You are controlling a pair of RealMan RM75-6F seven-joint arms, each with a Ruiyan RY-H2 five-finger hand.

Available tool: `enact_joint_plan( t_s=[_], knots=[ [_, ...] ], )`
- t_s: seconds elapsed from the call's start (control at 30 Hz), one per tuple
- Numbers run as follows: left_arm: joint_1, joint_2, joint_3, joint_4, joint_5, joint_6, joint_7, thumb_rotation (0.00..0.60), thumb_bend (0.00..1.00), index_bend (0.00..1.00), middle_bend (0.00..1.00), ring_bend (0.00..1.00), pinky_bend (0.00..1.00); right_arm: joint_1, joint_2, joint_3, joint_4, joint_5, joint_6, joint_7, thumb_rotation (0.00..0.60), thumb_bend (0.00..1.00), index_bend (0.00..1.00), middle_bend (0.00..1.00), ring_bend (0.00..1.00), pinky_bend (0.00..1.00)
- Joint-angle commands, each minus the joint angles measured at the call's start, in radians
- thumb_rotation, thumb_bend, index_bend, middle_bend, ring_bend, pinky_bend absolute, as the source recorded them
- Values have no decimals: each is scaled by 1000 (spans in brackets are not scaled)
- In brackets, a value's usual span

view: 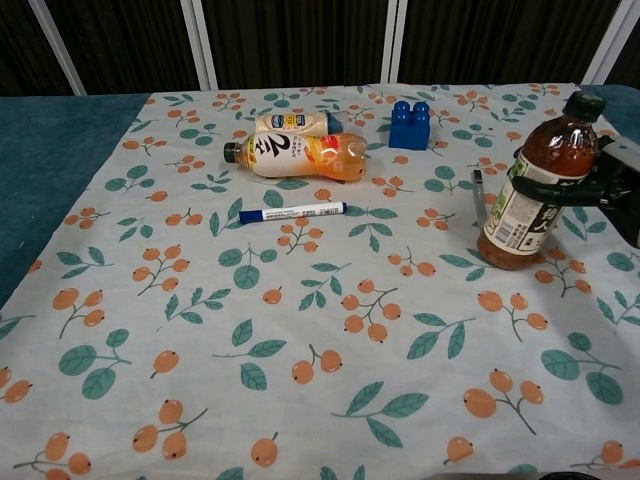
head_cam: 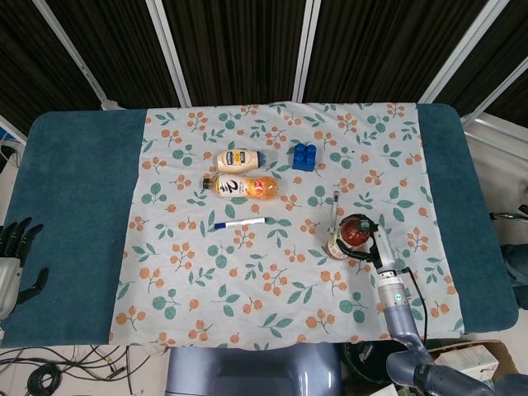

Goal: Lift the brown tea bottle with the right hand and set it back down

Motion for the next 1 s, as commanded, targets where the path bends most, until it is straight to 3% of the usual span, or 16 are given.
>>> enact_joint_plan(
  t_s=[0.03,0.2,0.33,0.4,0.57,0.77,1.0],
  knots=[
    [0,1,0,-1,0,0,-1,600,394,122,23,12,69,2,14,7,-15,-10,11,0,600,471,476,451,532,663],
    [0,2,1,-2,1,-1,-4,600,394,122,23,12,71,16,95,33,-97,-31,23,-36,600,472,477,467,557,721],
    [-1,3,2,-3,2,-3,-4,600,393,122,23,12,71,32,208,76,-241,-18,-11,-46,600,472,477,479,605,782],
    [-1,2,3,-4,3,-4,-3,600,393,122,23,12,71,37,287,105,-355,4,-62,30,600,472,477,481,606,782],
    [0,1,5,-7,6,-1,2,600,393,122,23,12,71,33,488,199,-597,9,-178,406,600,471,476,481,605,781],
    [4,2,7,-10,8,5,2,600,393,122,23,12,71,1,597,254,-654,-89,-160,843,600,471,477,481,606,781],
    [4,3,7,-10,8,4,0,600,393,122,23,11,71,-18,643,259,-656,-92,-122,1039,600,469,477,484,609,781]
  ],
)
